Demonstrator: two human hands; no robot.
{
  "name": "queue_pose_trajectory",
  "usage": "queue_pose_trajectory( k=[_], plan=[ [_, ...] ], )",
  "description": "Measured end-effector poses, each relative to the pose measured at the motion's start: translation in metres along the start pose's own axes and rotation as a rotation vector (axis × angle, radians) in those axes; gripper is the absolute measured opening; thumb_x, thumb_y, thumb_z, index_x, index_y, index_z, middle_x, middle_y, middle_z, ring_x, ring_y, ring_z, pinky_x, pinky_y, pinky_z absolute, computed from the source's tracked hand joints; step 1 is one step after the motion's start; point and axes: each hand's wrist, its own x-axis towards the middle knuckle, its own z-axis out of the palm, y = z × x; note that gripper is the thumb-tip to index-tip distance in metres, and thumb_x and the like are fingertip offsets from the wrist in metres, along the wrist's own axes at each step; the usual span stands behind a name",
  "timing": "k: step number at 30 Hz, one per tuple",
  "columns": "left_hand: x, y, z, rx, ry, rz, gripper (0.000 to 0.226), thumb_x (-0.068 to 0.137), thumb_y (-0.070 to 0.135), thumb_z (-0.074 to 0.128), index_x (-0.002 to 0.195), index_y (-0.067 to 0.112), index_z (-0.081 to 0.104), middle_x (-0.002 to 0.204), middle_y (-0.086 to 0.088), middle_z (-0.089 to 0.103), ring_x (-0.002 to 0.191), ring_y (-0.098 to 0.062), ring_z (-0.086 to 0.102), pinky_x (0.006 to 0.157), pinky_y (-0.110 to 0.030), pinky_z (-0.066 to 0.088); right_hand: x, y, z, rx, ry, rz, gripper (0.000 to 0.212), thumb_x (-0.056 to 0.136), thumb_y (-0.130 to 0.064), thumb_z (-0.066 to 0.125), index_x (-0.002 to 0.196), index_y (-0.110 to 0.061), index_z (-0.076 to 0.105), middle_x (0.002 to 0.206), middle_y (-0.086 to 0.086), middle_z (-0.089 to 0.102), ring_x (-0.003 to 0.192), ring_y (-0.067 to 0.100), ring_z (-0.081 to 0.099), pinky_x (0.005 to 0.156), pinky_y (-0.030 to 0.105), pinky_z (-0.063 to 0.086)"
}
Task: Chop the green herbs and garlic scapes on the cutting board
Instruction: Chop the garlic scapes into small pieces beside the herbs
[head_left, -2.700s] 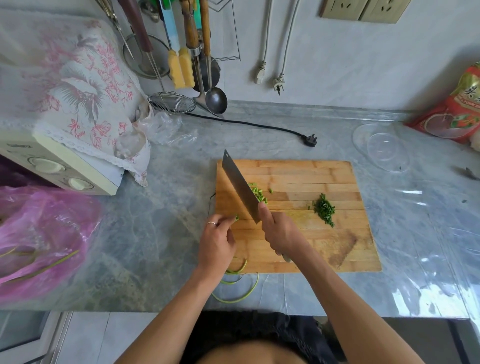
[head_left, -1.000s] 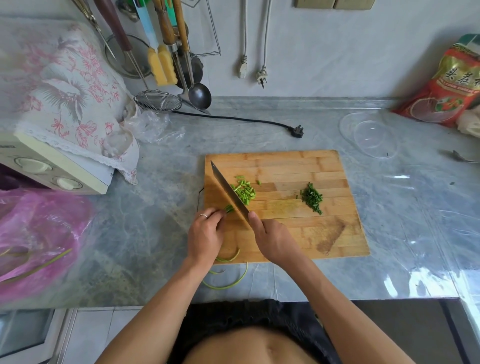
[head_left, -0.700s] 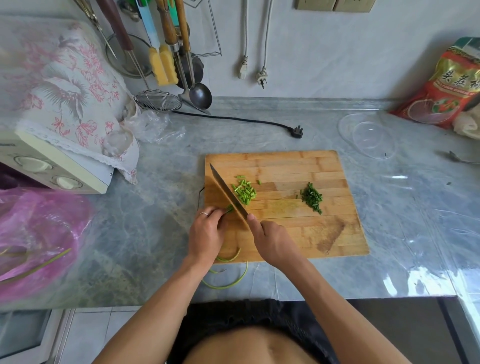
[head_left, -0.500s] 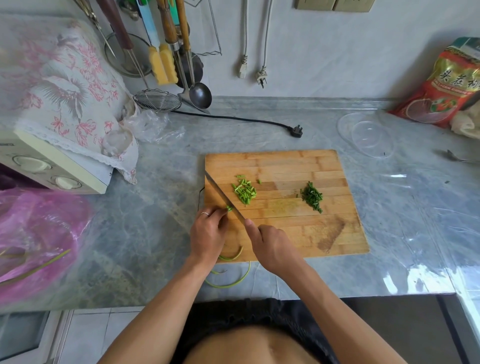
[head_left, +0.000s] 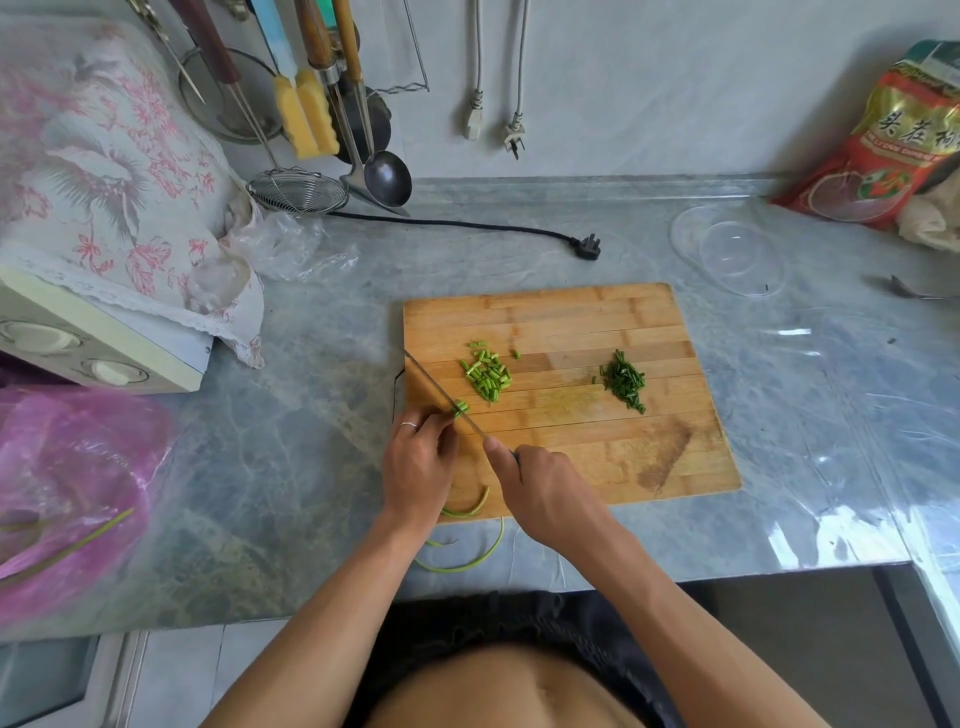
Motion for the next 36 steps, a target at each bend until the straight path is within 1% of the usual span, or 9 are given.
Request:
queue_pose_trajectory(
  k=[4, 7, 10, 13, 17, 22, 27, 33, 36],
  plan=[
    [0.001, 0.002, -0.001, -0.006, 0.009, 0.016, 0.015, 0.084, 0.005, 0.071, 0.098, 0.010, 0.075, 0.097, -0.006, 0.068, 0.090, -0.026, 0.063, 0.068, -0.036, 0.053, 0.001, 0.002, 0.001, 0.000, 0.013, 0.010, 0.063, 0.097, -0.061, 0.025, 0.063, -0.011, 0.041, 0.055, 0.004, 0.043, 0.049, 0.020, 0.040, 0.047, 0.032, 0.029],
    [0.002, 0.001, -0.002, -0.015, 0.008, 0.020, 0.014, 0.084, 0.005, 0.072, 0.097, 0.010, 0.075, 0.095, -0.006, 0.068, 0.088, -0.025, 0.063, 0.069, -0.034, 0.052, 0.005, 0.004, 0.004, -0.025, 0.009, -0.019, 0.074, 0.088, -0.070, 0.012, 0.071, -0.008, 0.049, 0.056, 0.002, 0.040, 0.048, 0.017, 0.036, 0.047, 0.029, 0.025],
    [0.003, -0.001, 0.000, -0.021, 0.000, 0.015, 0.014, 0.084, 0.006, 0.071, 0.097, 0.010, 0.075, 0.094, -0.005, 0.068, 0.087, -0.025, 0.063, 0.069, -0.037, 0.053, 0.005, 0.003, 0.002, 0.006, 0.014, -0.004, 0.064, 0.093, -0.065, 0.021, 0.064, -0.012, 0.041, 0.055, 0.004, 0.043, 0.048, 0.020, 0.039, 0.047, 0.032, 0.030],
    [0.003, -0.002, 0.002, -0.025, 0.015, 0.026, 0.015, 0.083, 0.003, 0.072, 0.096, 0.009, 0.075, 0.095, -0.006, 0.069, 0.087, -0.026, 0.063, 0.070, -0.036, 0.052, 0.004, 0.001, 0.001, 0.015, 0.002, -0.007, 0.063, 0.090, -0.066, 0.020, 0.062, -0.012, 0.037, 0.055, 0.006, 0.042, 0.048, 0.022, 0.039, 0.047, 0.034, 0.031],
    [0.003, -0.002, 0.003, -0.031, 0.036, 0.053, 0.016, 0.081, 0.000, 0.073, 0.095, 0.007, 0.075, 0.093, -0.006, 0.069, 0.086, -0.022, 0.060, 0.072, -0.027, 0.047, 0.010, 0.003, 0.004, 0.032, -0.014, 0.035, 0.063, 0.095, -0.062, 0.026, 0.061, -0.010, 0.036, 0.056, 0.008, 0.043, 0.050, 0.024, 0.039, 0.049, 0.037, 0.034],
    [0.002, -0.005, 0.003, -0.039, 0.034, 0.087, 0.017, 0.080, -0.001, 0.073, 0.095, 0.005, 0.075, 0.094, -0.006, 0.069, 0.088, -0.024, 0.060, 0.072, -0.029, 0.049, 0.024, 0.004, 0.012, 0.055, 0.006, 0.089, 0.063, 0.095, -0.062, 0.030, 0.061, -0.010, 0.039, 0.056, 0.008, 0.045, 0.049, 0.024, 0.040, 0.048, 0.034, 0.031],
    [0.001, -0.004, 0.003, -0.045, 0.034, 0.054, 0.014, 0.081, 0.001, 0.075, 0.093, 0.007, 0.076, 0.092, -0.004, 0.069, 0.087, -0.023, 0.060, 0.071, -0.028, 0.048, 0.039, -0.004, 0.022, 0.057, 0.038, 0.058, 0.063, 0.096, -0.063, 0.029, 0.062, -0.011, 0.041, 0.057, 0.008, 0.048, 0.051, 0.025, 0.043, 0.046, 0.035, 0.030],
    [0.002, -0.002, 0.001, 0.002, 0.027, 0.088, 0.015, 0.081, 0.000, 0.073, 0.095, 0.005, 0.075, 0.094, -0.005, 0.069, 0.087, -0.027, 0.064, 0.069, -0.036, 0.055, 0.029, 0.007, 0.011, 0.088, 0.045, 0.105, 0.059, 0.102, -0.051, 0.028, 0.060, -0.011, 0.041, 0.056, 0.003, 0.047, 0.050, 0.017, 0.043, 0.043, 0.026, 0.027],
    [0.000, -0.003, -0.001, 0.032, 0.026, 0.130, 0.017, 0.080, -0.001, 0.073, 0.096, 0.004, 0.074, 0.098, -0.006, 0.069, 0.089, -0.027, 0.064, 0.071, -0.036, 0.056, 0.032, 0.007, 0.003, 0.088, 0.045, 0.105, 0.061, 0.101, -0.053, 0.026, 0.061, -0.010, 0.043, 0.056, 0.005, 0.049, 0.053, 0.021, 0.045, 0.048, 0.033, 0.030]
  ],
)
